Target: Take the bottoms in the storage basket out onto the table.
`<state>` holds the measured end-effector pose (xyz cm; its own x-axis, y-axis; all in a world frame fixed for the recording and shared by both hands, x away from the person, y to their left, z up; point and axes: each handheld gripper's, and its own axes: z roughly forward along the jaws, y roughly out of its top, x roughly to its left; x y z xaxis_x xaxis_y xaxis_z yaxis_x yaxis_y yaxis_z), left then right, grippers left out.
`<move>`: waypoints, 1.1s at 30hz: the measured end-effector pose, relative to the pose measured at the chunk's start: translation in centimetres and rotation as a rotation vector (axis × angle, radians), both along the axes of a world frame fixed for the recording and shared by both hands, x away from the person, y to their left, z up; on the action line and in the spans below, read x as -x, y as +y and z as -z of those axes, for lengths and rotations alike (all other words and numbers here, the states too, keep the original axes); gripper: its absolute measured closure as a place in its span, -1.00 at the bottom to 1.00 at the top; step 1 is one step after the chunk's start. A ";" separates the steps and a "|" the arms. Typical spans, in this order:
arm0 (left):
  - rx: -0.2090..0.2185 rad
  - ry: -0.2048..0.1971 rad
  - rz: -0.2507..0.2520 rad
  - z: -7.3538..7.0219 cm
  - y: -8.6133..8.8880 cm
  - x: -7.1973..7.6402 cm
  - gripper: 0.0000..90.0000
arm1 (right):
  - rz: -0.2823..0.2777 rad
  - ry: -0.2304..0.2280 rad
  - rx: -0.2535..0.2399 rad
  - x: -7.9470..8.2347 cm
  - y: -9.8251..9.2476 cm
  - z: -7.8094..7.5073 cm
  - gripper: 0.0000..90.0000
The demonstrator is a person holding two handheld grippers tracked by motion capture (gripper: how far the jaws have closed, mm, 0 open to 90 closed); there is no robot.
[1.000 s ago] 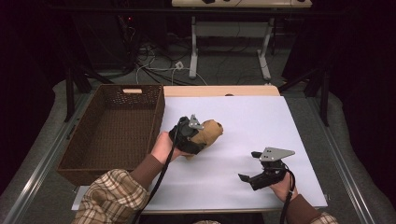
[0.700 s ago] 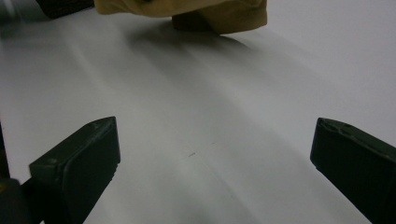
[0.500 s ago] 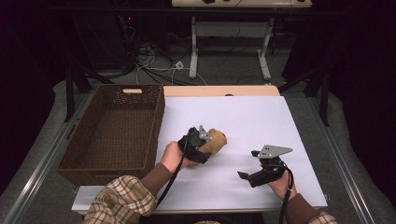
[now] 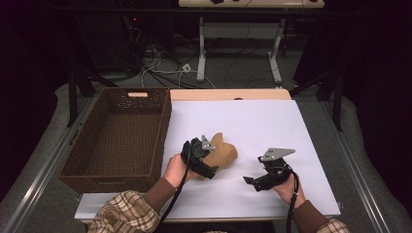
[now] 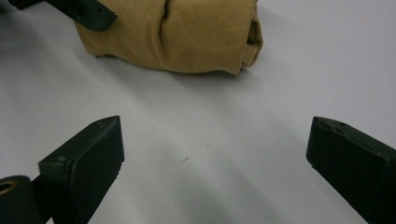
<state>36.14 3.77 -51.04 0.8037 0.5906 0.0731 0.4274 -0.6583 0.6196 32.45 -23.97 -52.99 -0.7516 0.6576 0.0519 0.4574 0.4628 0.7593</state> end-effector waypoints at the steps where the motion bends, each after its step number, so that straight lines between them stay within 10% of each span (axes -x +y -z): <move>1: 0.006 -0.004 -0.004 0.0 0.4 0.3 -0.85 | 0.003 0.001 0.002 -0.1 0.1 0.0 -0.92; 9: 0.023 0.006 -0.038 0.4 2.6 1.4 -0.82 | -0.017 0.003 -0.004 -1.4 1.6 -0.5 -0.92; 24: 0.110 0.003 0.018 1.9 2.6 2.3 0.38 | -0.030 -0.022 0.022 -4.3 5.5 -1.4 -0.47; 33: 0.150 -0.010 0.014 2.2 2.4 2.3 0.67 | -0.026 -0.007 0.016 -5.9 7.7 -1.9 -0.17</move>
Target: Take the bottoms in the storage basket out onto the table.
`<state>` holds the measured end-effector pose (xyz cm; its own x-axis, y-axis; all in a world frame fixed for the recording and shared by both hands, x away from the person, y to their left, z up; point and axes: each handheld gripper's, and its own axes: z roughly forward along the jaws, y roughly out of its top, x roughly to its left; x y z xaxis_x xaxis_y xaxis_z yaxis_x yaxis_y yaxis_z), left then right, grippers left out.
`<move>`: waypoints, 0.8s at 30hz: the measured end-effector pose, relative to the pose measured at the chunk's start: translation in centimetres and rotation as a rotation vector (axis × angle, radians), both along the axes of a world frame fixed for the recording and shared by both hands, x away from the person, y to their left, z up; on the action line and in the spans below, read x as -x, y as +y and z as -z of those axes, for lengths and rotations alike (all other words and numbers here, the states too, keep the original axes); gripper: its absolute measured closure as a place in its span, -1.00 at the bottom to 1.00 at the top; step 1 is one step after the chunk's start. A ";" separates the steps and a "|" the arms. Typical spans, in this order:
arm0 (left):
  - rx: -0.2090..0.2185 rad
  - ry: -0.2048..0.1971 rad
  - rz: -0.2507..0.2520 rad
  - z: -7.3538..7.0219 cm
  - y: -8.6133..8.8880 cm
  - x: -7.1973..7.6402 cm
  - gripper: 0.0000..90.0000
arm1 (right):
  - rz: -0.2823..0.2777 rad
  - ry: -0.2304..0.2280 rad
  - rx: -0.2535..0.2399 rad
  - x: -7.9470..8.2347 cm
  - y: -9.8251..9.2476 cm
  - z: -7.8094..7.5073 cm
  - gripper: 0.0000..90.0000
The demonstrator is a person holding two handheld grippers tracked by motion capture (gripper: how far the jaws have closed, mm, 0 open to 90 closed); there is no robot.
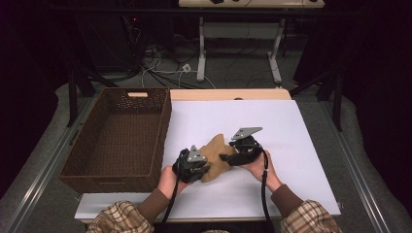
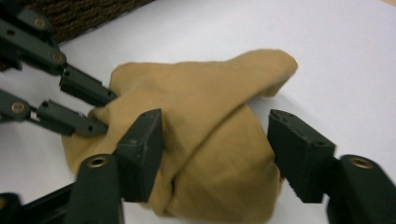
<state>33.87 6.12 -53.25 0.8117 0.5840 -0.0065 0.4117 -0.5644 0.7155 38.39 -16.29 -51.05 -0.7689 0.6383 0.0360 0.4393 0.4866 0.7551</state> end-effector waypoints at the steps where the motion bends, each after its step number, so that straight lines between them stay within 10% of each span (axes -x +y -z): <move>1: -0.004 -0.001 0.001 0.0 0.0 0.0 0.68 | -0.001 -0.002 -0.001 -0.1 0.2 0.0 -0.13; 14: -0.012 -0.048 0.063 -0.1 -0.5 0.6 0.67 | -0.032 -0.002 -0.013 0.7 -0.3 -0.1 0.59; 24: -0.036 -0.006 0.013 0.1 -0.2 0.2 -0.42 | -0.047 0.001 -0.023 1.2 -0.8 0.1 0.91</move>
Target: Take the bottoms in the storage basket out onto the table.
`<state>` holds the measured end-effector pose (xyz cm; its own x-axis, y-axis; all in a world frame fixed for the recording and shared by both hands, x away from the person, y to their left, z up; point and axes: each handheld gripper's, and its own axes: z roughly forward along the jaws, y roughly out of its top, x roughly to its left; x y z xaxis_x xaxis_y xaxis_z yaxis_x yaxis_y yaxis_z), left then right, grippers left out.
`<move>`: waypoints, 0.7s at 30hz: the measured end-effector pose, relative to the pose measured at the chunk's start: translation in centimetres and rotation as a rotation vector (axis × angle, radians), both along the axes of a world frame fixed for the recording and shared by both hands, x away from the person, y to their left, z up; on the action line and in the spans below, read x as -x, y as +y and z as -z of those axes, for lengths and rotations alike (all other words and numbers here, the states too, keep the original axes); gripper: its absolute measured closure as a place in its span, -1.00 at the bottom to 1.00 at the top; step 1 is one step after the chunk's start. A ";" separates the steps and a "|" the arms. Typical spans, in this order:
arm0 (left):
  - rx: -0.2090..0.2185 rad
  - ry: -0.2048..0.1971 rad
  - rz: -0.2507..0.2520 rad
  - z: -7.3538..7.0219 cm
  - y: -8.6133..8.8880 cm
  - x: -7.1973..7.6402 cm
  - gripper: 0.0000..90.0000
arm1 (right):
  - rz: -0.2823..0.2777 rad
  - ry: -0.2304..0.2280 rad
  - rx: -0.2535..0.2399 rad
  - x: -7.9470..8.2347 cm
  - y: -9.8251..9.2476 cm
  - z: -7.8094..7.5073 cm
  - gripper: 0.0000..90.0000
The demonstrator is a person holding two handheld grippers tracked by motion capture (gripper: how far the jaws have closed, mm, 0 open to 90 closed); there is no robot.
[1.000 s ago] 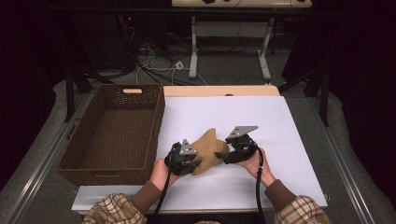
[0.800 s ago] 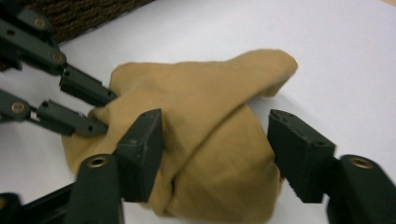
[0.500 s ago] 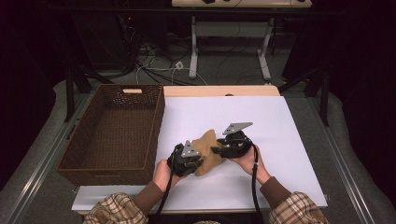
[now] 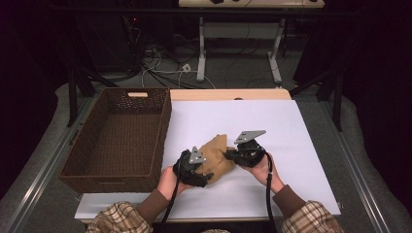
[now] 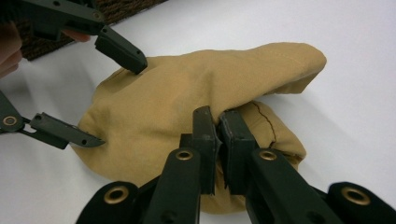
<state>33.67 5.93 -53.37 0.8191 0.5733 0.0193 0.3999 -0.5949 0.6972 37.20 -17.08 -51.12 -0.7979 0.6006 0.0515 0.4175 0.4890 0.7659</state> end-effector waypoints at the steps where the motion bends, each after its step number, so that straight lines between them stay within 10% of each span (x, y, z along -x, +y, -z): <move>1: -0.007 -0.001 0.001 0.0 -0.1 0.0 -0.44 | -0.003 -0.001 0.003 0.1 0.0 0.0 0.92; 10: 0.003 -0.032 -0.001 0.1 -0.2 0.1 -0.40 | -0.003 -0.011 0.014 0.3 -0.3 -0.1 0.92; 21: 0.053 -0.108 0.026 0.1 -0.1 0.6 0.61 | 0.020 -0.006 0.025 0.3 -0.9 -0.2 0.92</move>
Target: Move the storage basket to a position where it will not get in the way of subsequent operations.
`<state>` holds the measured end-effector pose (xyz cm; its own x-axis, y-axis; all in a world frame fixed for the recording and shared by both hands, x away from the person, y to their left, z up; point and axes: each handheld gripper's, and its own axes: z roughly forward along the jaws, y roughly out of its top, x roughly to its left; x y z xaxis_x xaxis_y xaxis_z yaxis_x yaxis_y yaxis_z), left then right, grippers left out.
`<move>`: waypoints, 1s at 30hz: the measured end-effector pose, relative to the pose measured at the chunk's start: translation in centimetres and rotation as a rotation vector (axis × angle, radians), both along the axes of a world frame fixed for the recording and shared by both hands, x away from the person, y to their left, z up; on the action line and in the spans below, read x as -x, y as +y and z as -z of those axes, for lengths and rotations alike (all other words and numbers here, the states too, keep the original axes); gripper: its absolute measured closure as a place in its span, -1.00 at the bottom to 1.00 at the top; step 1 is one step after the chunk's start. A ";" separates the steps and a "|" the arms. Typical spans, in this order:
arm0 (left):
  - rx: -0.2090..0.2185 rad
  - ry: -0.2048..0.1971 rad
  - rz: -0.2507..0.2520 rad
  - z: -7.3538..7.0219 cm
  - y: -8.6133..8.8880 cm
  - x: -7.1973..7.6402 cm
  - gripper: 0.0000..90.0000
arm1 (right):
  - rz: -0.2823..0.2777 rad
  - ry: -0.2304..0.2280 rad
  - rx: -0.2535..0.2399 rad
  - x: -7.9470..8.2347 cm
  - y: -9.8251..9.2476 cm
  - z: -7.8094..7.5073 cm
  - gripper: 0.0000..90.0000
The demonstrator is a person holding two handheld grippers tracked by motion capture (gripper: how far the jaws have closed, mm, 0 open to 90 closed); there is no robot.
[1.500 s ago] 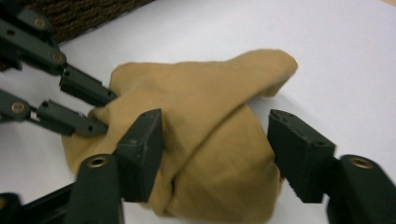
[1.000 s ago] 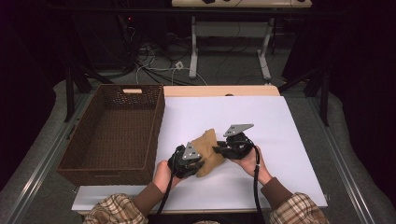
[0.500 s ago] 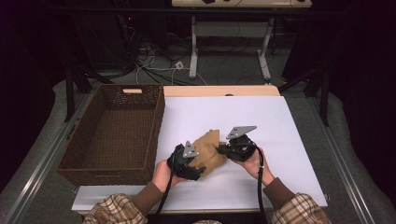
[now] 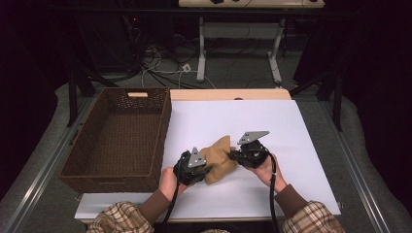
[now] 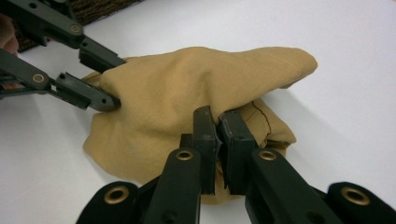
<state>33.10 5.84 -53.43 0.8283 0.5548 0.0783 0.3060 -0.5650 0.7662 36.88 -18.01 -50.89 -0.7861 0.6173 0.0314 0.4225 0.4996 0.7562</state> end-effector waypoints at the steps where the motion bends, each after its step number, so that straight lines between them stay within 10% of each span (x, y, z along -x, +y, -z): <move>1: 0.002 -0.006 0.007 -0.1 -0.1 0.1 0.68 | 0.003 0.001 0.002 0.0 -0.1 0.0 0.92; 15: 0.030 -0.037 0.101 -0.5 -1.9 1.6 0.92 | 0.040 -0.001 0.053 0.4 -1.6 -0.5 0.84; 23: 0.046 -0.014 0.131 -0.1 -2.7 1.7 0.92 | 0.033 -0.019 0.018 0.5 -1.4 -0.7 0.10; 30: 0.037 0.002 0.142 0.0 -2.6 1.6 0.77 | 0.037 -0.031 0.035 0.6 -0.9 -0.3 0.78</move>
<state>31.49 3.21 -53.43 0.8986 0.4349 0.0583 0.2266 -0.5737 0.7871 36.29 -18.94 -50.61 -0.7633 0.6458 -0.0147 0.4176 0.5106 0.7516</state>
